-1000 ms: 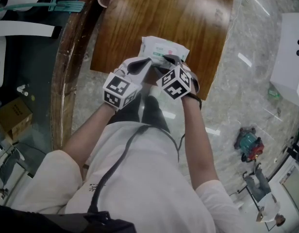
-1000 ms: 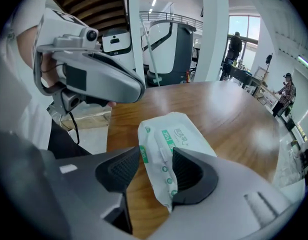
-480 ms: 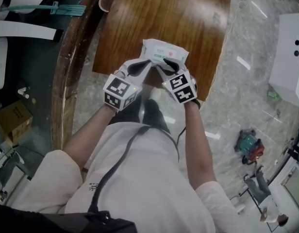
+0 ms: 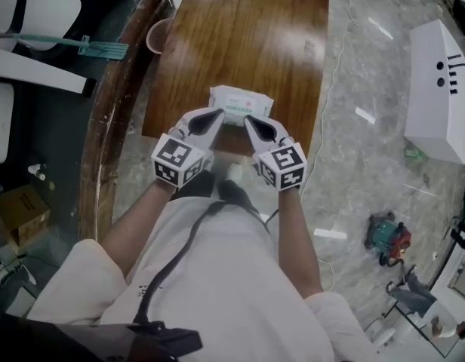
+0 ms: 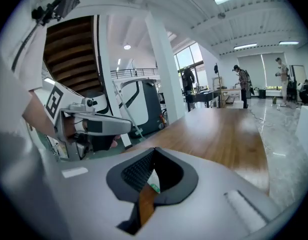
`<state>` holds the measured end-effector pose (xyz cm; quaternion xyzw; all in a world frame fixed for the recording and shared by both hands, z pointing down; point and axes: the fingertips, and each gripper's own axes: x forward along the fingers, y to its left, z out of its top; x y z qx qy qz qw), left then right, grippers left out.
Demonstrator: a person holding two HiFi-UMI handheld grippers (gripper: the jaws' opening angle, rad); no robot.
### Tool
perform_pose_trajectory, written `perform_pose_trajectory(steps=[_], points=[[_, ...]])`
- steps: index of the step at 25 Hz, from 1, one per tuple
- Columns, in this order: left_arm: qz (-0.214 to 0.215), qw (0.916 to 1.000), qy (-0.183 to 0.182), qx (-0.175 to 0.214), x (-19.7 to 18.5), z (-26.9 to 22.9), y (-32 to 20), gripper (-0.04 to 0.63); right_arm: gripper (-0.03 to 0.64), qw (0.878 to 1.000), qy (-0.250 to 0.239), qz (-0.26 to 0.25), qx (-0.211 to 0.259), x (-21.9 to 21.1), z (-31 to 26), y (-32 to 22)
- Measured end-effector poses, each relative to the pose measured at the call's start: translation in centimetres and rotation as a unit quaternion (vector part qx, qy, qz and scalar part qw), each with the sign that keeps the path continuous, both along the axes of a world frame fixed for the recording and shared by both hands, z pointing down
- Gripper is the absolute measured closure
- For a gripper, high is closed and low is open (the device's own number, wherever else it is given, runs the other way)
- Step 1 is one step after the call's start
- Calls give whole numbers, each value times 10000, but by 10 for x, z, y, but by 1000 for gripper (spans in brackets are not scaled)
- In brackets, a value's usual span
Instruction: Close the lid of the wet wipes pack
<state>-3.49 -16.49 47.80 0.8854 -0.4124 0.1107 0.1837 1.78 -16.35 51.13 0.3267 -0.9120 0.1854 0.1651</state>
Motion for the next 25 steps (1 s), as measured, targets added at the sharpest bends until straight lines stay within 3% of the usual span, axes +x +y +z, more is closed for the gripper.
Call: perform_pose_trajectory(steps=[11,25], points=[[2,9988,113,476,4,-52,6,591,609,9914,-441,798,939,47,-79,15],[-60,9969,165,770,9,-82,6,591,609,9828,-540,1255,1241,73,-107,24]])
